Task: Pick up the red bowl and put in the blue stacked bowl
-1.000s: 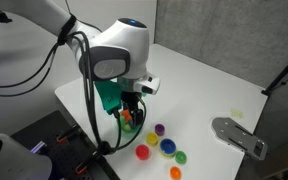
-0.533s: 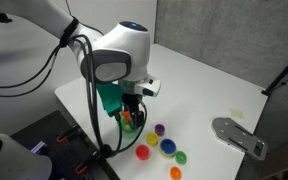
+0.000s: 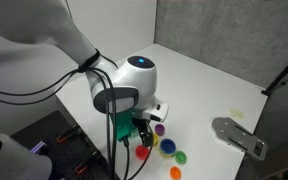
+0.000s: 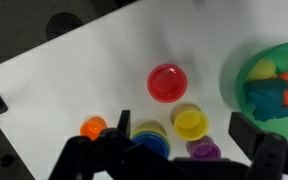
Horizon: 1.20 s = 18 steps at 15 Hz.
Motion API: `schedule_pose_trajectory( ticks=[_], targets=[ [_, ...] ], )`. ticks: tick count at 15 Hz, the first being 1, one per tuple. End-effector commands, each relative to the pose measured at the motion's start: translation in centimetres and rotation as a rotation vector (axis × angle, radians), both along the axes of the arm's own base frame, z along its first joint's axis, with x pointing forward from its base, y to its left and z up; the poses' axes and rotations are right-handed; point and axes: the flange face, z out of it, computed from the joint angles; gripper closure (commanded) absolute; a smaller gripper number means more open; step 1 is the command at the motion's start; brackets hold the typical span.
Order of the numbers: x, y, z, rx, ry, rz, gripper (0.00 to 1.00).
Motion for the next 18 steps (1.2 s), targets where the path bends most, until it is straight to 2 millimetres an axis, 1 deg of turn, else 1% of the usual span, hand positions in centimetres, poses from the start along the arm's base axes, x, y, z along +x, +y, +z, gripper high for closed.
schedule_pose_trajectory(
  ticks=[1,6,10,14,18],
  targets=[
    [-0.1,-1.3,-3.8,-0.033,-0.011,-0.008,0.00],
    [-0.3,-2.5,-8.7,-0.075,-0.018,-0.021,0.00],
    [-0.2,-2.9,-11.9,-0.077,0.004,-0.043,0.00],
    [0.0,-3.2,-14.2,-0.077,0.028,-0.061,0.00],
    [0.3,-3.2,-15.8,-0.074,0.036,-0.075,0.00]
  ],
)
